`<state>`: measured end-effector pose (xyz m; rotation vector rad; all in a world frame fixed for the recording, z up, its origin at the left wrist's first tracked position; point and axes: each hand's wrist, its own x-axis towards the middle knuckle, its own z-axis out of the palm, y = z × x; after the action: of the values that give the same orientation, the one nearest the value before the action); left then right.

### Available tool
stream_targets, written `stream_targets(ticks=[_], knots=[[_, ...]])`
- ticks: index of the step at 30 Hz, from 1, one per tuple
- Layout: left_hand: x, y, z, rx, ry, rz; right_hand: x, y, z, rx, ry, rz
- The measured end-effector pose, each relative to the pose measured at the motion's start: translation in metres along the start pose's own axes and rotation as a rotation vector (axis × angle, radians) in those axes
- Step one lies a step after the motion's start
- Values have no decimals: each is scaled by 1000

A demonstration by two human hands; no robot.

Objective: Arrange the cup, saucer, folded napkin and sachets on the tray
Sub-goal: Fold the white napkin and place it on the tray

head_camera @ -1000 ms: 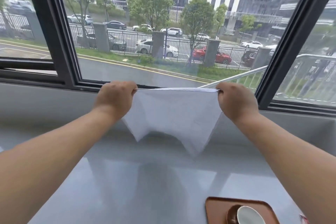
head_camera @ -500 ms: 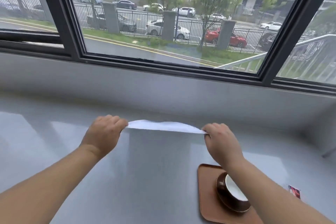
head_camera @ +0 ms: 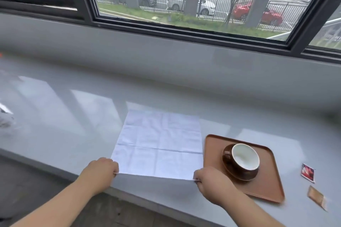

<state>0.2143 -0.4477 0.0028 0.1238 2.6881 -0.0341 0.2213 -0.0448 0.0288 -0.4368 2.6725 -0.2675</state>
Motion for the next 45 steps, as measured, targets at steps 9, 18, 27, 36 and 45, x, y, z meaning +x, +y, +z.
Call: stream_targets(ticks=[9,18,27,36,45], knots=[[9,-7,-26,-253,101,-181,26,8,-37,31,168,164],[28,3,-77,-624,169,-249,42,32,-76,179,294,310],[144,-24,-93,-857,148,-211,132,60,-84,412,304,492],[214,-35,-79,-929,136,-254,192,82,-73,640,354,584],[246,-33,-68,-774,137,-288,220,96,-59,559,319,648]])
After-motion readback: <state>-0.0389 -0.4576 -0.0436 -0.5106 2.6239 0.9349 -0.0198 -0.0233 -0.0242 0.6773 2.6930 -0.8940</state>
